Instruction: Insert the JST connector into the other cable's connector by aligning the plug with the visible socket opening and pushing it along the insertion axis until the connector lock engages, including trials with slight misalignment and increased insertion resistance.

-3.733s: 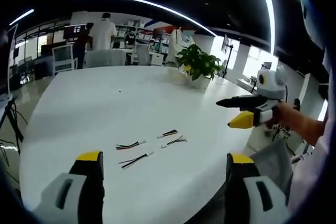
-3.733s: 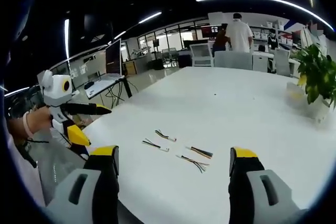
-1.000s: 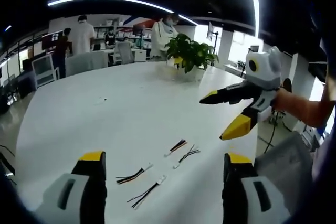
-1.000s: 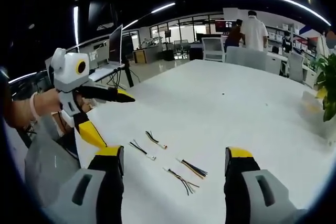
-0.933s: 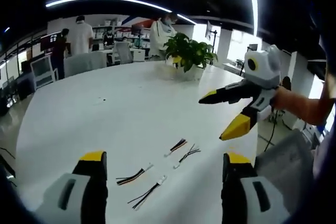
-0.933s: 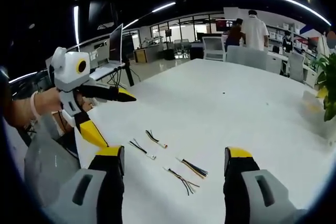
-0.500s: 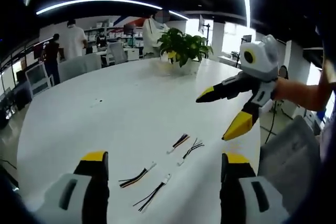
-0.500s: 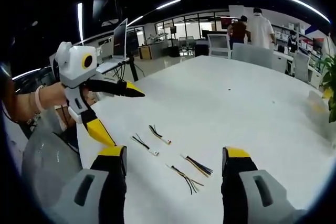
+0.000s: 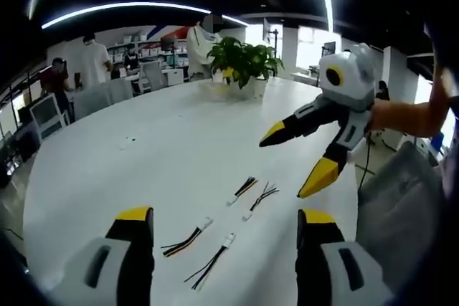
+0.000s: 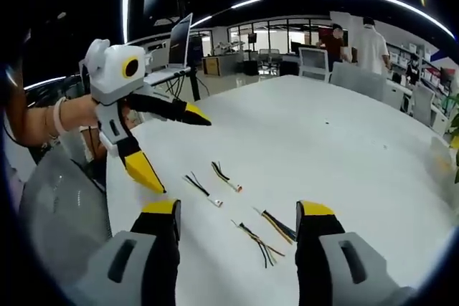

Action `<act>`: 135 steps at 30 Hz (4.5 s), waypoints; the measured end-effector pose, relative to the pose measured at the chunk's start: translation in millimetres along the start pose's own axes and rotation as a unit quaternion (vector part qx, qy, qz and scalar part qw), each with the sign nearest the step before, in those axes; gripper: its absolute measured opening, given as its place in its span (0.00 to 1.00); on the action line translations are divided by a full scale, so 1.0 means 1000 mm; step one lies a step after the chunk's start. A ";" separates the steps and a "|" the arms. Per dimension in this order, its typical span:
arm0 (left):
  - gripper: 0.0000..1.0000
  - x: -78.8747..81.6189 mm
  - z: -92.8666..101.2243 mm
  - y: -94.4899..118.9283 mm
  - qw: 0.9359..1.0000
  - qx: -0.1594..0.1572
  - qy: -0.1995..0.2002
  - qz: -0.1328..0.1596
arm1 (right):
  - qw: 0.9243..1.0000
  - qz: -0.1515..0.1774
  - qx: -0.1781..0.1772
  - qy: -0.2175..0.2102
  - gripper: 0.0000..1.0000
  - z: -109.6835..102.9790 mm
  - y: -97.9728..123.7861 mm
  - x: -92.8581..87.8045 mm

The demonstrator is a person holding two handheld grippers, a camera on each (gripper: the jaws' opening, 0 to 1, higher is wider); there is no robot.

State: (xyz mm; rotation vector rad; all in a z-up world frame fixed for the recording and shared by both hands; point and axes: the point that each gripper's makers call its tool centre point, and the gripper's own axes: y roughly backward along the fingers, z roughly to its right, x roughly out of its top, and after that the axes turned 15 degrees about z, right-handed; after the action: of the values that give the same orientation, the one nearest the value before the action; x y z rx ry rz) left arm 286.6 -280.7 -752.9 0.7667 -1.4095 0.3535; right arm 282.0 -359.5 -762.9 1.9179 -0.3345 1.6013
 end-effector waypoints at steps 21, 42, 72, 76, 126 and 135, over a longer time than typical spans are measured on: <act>0.56 0.016 0.001 0.001 0.998 -0.020 -0.027 0.053 | 0.994 0.044 0.036 0.095 0.57 0.021 0.006 0.018; 0.40 0.006 -0.013 -0.007 0.996 -0.054 -0.027 0.061 | 0.990 0.052 0.084 0.102 0.44 0.033 -0.007 0.011; 0.36 -0.026 -0.027 -0.027 0.995 -0.070 -0.062 0.036 | 0.988 0.036 0.133 0.074 0.30 0.032 -0.030 -0.017; 0.35 -0.027 -0.029 -0.029 0.995 -0.069 -0.065 0.041 | 0.987 0.034 0.140 0.076 0.28 0.031 -0.032 -0.020; 0.19 -0.072 -0.034 -0.053 0.989 -0.136 -0.057 0.009 | 0.974 0.006 0.209 0.087 0.08 0.029 -0.060 -0.063; 0.15 -0.075 -0.032 -0.057 0.987 -0.150 -0.050 0.013 | 0.973 0.005 0.214 0.086 0.07 0.028 -0.063 -0.066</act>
State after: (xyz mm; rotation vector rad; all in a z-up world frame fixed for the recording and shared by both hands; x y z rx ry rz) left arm 335.2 -284.8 -839.5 0.5250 -1.5254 0.1197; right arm 323.9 -338.8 -846.2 2.0623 0.0839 1.9522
